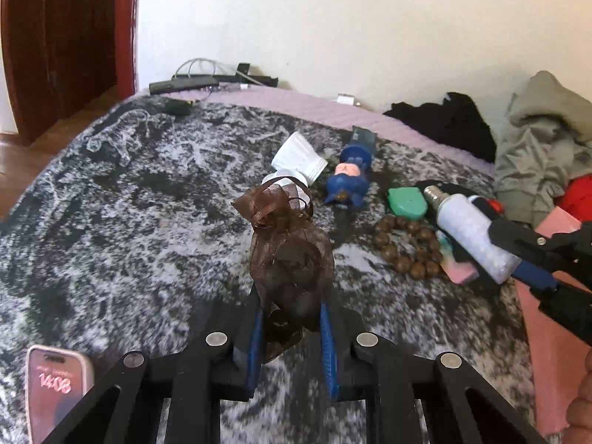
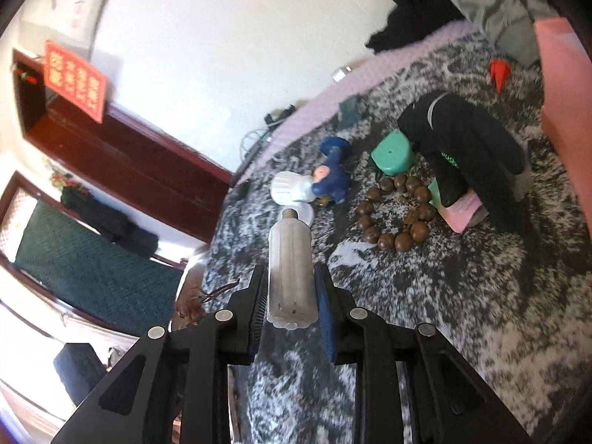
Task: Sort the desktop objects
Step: 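Carry the mesh pouch and white bottle over the pink box and release both, then grasp the white threaded lamp ring with the left tool while the right tool grasps the bead bracelet, then carry the white ring and bead bracelet into the pink box and release both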
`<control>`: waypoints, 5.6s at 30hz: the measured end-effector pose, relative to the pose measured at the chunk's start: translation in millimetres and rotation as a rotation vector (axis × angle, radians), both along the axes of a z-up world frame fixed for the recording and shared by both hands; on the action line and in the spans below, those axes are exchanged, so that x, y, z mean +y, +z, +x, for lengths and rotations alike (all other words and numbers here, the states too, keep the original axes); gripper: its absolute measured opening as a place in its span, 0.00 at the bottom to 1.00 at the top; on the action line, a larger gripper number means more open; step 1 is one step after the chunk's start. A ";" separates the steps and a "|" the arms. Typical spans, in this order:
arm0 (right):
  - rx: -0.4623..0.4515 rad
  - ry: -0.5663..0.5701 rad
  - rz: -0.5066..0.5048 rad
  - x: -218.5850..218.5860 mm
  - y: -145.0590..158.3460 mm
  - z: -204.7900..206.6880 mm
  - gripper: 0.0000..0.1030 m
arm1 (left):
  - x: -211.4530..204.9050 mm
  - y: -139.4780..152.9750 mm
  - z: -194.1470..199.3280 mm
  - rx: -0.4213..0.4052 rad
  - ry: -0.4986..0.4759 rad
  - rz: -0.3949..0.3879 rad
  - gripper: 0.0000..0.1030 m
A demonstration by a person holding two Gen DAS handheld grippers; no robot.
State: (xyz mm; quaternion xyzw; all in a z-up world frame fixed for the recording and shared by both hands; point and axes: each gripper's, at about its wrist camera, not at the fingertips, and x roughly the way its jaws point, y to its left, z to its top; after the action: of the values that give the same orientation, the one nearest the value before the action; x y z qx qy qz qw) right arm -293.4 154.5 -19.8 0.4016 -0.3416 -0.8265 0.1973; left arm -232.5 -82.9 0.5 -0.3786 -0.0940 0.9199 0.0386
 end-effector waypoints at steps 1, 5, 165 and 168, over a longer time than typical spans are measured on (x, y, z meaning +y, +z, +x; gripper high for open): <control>0.007 0.001 -0.004 2.7 2.8 6.9 0.27 | -0.5 2.8 5.5 0.005 -0.002 -0.001 0.20; 0.031 0.003 -0.029 19.2 14.7 35.7 0.27 | -3.6 13.9 22.6 0.026 0.001 0.010 0.20; 0.579 0.084 0.484 10.3 165.4 168.4 0.19 | 65.0 133.6 47.7 0.362 -0.124 -0.047 0.62; 0.646 0.031 0.480 34.3 192.5 196.0 0.19 | 87.7 148.5 59.7 0.411 -0.178 -0.031 0.62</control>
State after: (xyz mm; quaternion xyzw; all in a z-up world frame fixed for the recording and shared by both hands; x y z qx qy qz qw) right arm -97.4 188.8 172.7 0.1609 -0.0532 -0.9634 0.2076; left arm -172.8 4.8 148.9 -0.1907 -0.0362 0.9720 0.1322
